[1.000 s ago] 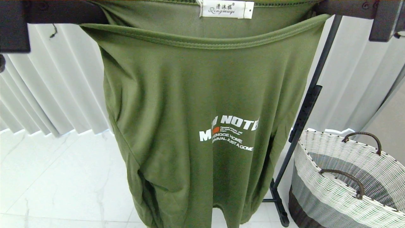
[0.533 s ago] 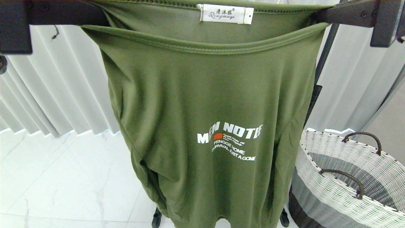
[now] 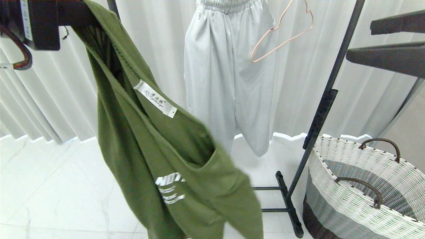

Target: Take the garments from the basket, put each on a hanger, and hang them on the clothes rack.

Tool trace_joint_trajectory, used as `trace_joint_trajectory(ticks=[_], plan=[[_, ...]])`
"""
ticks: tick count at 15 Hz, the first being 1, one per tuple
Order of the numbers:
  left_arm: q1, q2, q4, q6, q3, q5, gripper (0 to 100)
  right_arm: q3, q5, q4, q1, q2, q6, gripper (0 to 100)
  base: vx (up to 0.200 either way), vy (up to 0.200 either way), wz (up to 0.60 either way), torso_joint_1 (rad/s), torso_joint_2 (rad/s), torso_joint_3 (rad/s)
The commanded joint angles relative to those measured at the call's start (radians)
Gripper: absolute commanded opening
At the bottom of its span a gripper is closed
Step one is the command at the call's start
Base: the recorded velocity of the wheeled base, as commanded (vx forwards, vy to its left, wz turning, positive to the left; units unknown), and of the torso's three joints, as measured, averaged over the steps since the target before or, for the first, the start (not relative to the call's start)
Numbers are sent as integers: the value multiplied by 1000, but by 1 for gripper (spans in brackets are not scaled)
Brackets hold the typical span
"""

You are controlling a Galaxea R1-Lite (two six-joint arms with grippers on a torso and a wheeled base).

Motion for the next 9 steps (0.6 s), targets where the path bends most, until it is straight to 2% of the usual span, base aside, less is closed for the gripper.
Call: trace_joint_trajectory(ticks=[1,2,3,4,5,7,9], plan=[[3,-12,-2,10,29,0,0,48,-38,7,-50,-53,-9,100,0,0,0,0,0,0],[3,-15,-2,21,36,0,0,57,-86,14,-82,-50,-23,100,0,0,0,0,0,0],[5,-29,-2,44,47,0,0,69,-207,50,-140,-49,-73,100,0,0,0,0,0,0],[5,-38,-2,57,59,0,0,86,-305,90,-227,-49,-121,100,0,0,0,0,0,0],[5,-44,-2,57,67,0,0,128,-362,94,-313,-53,-168,100,0,0,0,0,0,0],[5,-50,-2,57,81,0,0,201,-376,57,-444,-73,-239,100,0,0,0,0,0,0],[5,-52,-2,57,87,0,0,303,-376,-58,-531,-90,-291,100,0,0,0,0,0,0]])
